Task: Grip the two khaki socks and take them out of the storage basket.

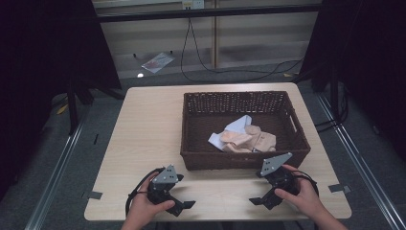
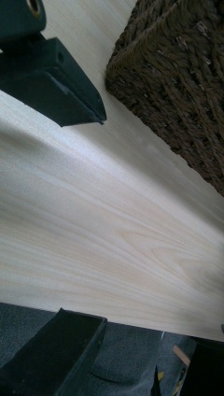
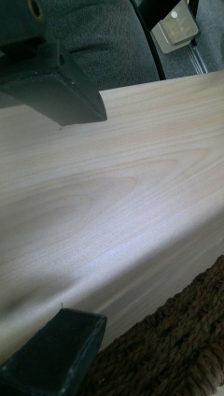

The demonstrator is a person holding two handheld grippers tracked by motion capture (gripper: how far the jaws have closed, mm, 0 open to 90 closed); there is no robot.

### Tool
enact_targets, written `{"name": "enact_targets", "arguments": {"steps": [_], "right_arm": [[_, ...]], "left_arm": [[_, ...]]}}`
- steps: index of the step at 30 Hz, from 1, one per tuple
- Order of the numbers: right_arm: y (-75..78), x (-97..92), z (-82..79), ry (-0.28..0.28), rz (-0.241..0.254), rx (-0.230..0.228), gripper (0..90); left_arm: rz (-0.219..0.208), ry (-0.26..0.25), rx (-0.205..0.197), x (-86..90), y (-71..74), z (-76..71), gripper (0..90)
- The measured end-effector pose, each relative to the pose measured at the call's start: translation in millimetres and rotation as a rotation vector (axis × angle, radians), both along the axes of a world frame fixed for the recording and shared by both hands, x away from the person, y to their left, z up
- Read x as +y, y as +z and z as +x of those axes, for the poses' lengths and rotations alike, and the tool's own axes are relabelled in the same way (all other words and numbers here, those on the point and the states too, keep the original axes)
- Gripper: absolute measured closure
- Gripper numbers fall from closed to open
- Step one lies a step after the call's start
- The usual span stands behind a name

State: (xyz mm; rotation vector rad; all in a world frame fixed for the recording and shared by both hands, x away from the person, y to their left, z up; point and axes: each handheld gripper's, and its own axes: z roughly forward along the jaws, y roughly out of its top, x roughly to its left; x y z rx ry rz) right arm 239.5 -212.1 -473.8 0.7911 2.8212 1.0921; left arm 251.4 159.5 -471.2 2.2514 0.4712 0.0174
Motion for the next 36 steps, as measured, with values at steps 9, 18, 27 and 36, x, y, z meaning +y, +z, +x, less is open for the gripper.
{"name": "enact_targets", "arguments": {"steps": [9, 18, 27, 36], "right_arm": [[3.5, 2.6, 2.9, 0.005, -0.002, 0.012, 3.3], [18.4, 5.7, 8.7, 0.019, -0.028, 0.067, 3.9], [30.5, 10.2, 12.2, 0.056, -0.093, 0.057, 4.5], [49.0, 8.5, 15.7, 0.067, -0.107, 0.069, 4.5]], "left_arm": [[-0.003, 0.001, 0.003, 0.9, 0.5, -1.0, 3.1], [-0.003, 0.003, 0.002, 1.5, 0.2, -0.9, 3.1], [-0.001, 0.004, 0.001, 1.9, 0.5, -0.7, 3.1], [-0.002, 0.006, 0.003, 2.0, 0.2, -0.6, 3.1]]}}
